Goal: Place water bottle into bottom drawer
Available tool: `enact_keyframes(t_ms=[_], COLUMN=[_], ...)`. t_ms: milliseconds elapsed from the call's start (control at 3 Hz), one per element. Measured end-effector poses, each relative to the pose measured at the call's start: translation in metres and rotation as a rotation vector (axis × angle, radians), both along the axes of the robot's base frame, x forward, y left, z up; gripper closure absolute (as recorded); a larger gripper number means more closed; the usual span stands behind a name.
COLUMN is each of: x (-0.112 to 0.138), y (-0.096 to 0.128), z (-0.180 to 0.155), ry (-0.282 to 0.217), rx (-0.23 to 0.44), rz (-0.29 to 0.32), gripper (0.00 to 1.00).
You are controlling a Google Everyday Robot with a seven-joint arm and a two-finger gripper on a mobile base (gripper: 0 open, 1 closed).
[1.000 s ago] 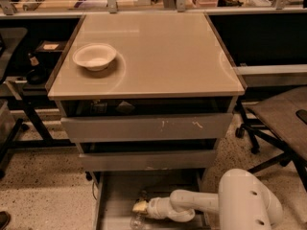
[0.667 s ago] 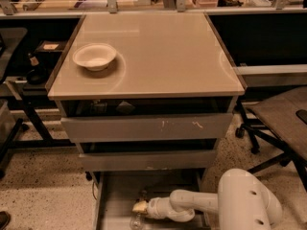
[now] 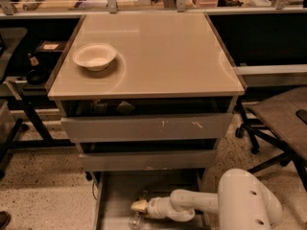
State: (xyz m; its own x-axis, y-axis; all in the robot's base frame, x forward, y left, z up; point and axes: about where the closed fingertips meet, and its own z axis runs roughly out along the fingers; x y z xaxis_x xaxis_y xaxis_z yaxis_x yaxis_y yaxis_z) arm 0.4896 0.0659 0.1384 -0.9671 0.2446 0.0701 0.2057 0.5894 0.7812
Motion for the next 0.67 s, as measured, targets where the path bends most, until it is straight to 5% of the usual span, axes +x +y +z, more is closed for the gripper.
enact_keyframes(t_ms=[333, 667], x=[-0.0001, -0.0001], y=[0.0001, 0.0001], z=[0.0, 0.0], ry=[0.0, 0.0], rx=[0.0, 0.0], rz=[0.0, 0.0], gripper=[0.0, 0.0])
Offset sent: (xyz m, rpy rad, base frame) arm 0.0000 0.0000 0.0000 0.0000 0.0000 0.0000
